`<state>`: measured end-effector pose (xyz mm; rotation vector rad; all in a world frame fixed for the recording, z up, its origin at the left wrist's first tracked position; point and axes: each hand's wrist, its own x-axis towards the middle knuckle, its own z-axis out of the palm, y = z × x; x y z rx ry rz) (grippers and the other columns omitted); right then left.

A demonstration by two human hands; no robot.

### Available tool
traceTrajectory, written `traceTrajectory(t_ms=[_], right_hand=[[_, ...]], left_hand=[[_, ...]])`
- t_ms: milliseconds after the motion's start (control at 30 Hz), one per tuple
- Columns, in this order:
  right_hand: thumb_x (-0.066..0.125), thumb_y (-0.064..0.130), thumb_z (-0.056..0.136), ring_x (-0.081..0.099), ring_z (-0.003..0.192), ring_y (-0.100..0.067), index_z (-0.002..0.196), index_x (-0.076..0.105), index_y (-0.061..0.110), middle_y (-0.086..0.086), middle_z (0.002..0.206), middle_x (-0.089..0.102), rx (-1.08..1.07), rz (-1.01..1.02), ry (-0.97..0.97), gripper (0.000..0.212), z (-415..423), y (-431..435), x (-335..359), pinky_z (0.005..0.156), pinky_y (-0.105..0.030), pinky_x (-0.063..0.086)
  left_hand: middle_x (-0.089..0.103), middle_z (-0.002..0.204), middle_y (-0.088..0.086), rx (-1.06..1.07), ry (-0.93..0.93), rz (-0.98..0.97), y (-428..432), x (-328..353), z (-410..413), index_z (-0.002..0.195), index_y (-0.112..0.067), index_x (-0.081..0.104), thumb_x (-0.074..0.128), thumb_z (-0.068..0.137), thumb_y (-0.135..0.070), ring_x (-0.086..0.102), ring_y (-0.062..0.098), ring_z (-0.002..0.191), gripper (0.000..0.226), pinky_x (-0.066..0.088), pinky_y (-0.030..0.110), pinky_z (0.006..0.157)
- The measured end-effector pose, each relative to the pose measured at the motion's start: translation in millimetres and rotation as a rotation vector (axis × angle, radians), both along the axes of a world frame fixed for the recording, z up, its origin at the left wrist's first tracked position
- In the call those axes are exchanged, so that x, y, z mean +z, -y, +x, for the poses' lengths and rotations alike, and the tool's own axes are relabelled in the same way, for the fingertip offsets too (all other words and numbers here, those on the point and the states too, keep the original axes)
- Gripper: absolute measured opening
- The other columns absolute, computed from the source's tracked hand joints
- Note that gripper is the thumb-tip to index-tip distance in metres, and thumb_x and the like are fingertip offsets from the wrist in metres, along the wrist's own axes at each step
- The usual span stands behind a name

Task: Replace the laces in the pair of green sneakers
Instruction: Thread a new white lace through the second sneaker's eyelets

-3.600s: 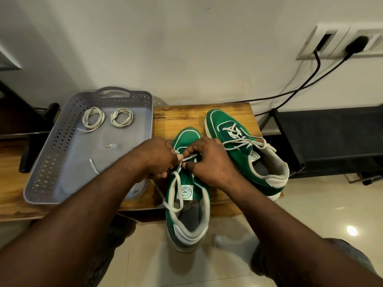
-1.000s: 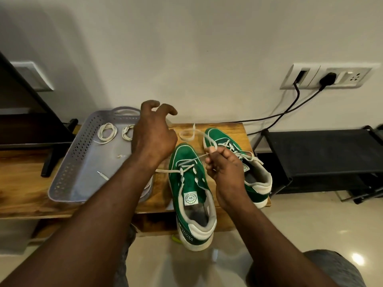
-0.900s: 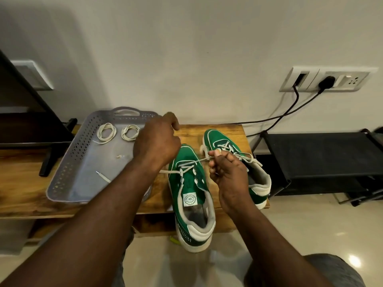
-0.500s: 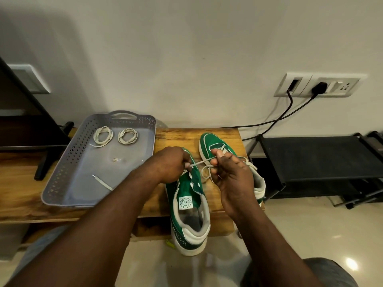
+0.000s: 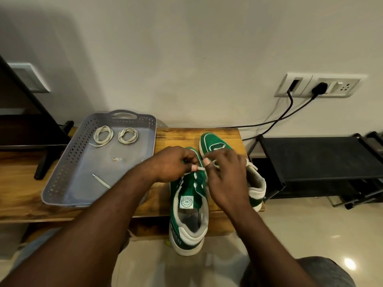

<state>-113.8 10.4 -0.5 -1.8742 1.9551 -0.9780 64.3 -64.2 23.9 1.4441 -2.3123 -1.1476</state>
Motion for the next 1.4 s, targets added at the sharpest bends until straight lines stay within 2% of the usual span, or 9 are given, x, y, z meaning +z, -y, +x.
traceTrajectory(t_ms=[167, 333, 500, 600, 767, 867, 1067, 1233, 1400], right_hand=[[0.043, 0.044, 0.103, 0.033, 0.128, -0.02, 0.125, 0.069, 0.026, 0.005, 0.136, 0.056, 0.163, 0.219, -0.222, 0.039, 5.2, 4.6, -14.8, 0.105, -0.047, 0.033], [0.055, 0.041, 0.091, 0.053, 0.111, -0.023, 0.068, 0.066, 0.029, 0.009, 0.101, 0.064, 0.093, 0.236, 0.347, 0.029, -8.3, 6.3, -10.1, 0.101, -0.057, 0.041], [0.064, 0.038, 0.087, 0.062, 0.117, -0.03, 0.076, 0.075, 0.023, -0.004, 0.117, 0.067, 0.214, 0.153, 0.802, 0.021, -24.6, 2.0, 6.3, 0.105, -0.067, 0.046], [0.062, 0.025, 0.089, 0.063, 0.117, -0.026, 0.074, 0.076, 0.022, -0.008, 0.116, 0.068, 0.217, 0.09, 0.918, 0.021, -28.2, 1.5, 13.5, 0.105, -0.055, 0.049], [0.06, 0.04, 0.091, 0.067, 0.099, -0.031, 0.085, 0.071, 0.016, -0.012, 0.098, 0.07, 0.189, 0.18, 0.79, 0.027, -18.0, -0.6, 7.1, 0.093, -0.058, 0.055], [0.059, 0.021, 0.103, 0.063, 0.084, -0.014, 0.089, 0.07, 0.005, -0.01, 0.088, 0.069, 0.198, 0.176, 0.742, 0.024, -10.0, -2.7, 5.7, 0.079, -0.031, 0.05], [0.056, 0.018, 0.105, 0.063, 0.082, -0.021, 0.088, 0.072, 0.012, -0.009, 0.087, 0.072, 0.173, 0.18, 0.771, 0.024, -13.5, 1.4, 3.2, 0.08, -0.042, 0.052], [0.054, 0.015, 0.107, 0.061, 0.079, -0.02, 0.086, 0.07, 0.009, -0.005, 0.084, 0.072, 0.158, 0.175, 0.823, 0.027, -23.8, 1.3, 5.2, 0.08, -0.041, 0.05], [0.054, 0.014, 0.107, 0.06, 0.074, -0.015, 0.087, 0.069, 0.008, -0.005, 0.082, 0.071, 0.194, 0.202, 0.751, 0.026, -13.2, -0.8, 1.2, 0.072, -0.033, 0.051]], left_hand=[[0.07, 0.1, -0.013, -0.015, 0.047, -0.014, -0.2, -1.6, -0.6, 0.088, -0.036, 0.07, 0.072, 0.098, -0.026, 0.063, 0.011, 0.099, 0.015, 0.053, 0.036, 0.091], [0.069, 0.104, -0.008, 0.039, 0.243, -0.082, 7.8, -3.0, 11.3, 0.091, -0.036, 0.071, 0.074, 0.096, -0.028, 0.063, 0.014, 0.099, 0.01, 0.053, 0.033, 0.088], [0.056, 0.122, 0.0, 0.257, 0.587, -0.267, 9.9, -10.8, 25.2, 0.113, -0.036, 0.073, 0.069, 0.097, -0.032, 0.064, 0.028, 0.103, 0.018, 0.056, 0.039, 0.084], [0.05, 0.129, 0.005, 0.34, 0.693, -0.223, 10.9, -12.8, 28.9, 0.122, -0.032, 0.071, 0.067, 0.097, -0.028, 0.062, 0.033, 0.109, 0.026, 0.053, 0.04, 0.082], [0.048, 0.144, -0.009, 0.185, 0.036, -0.125, 2.2, 6.5, 10.4, 0.128, -0.043, 0.068, 0.071, 0.098, -0.032, 0.055, 0.015, 0.123, 0.032, 0.048, 0.037, 0.101], [0.067, 0.12, -0.004, 0.093, -0.254, 0.09, -11.1, 15.5, -8.6, 0.119, -0.029, 0.075, 0.063, 0.104, -0.027, 0.064, 0.012, 0.085, 0.019, 0.055, 0.032, 0.073], [0.07, 0.098, 0.0, 0.179, -0.152, 0.065, -7.3, 15.3, -8.6, 0.098, -0.016, 0.072, 0.067, 0.101, -0.033, 0.064, 0.014, 0.079, 0.018, 0.055, 0.035, 0.072], [0.066, 0.102, 0.004, 0.298, 0.468, -0.263, 9.6, 4.9, 25.0, 0.084, -0.02, 0.067, 0.066, 0.1, -0.035, 0.064, 0.022, 0.084, 0.023, 0.056, 0.04, 0.079], [0.058, 0.128, -0.015, 0.093, -0.081, -0.202, -4.7, 12.5, 6.2, 0.113, -0.034, 0.073, 0.069, 0.1, -0.029, 0.055, 0.006, 0.118, 0.015, 0.045, 0.034, 0.101]])
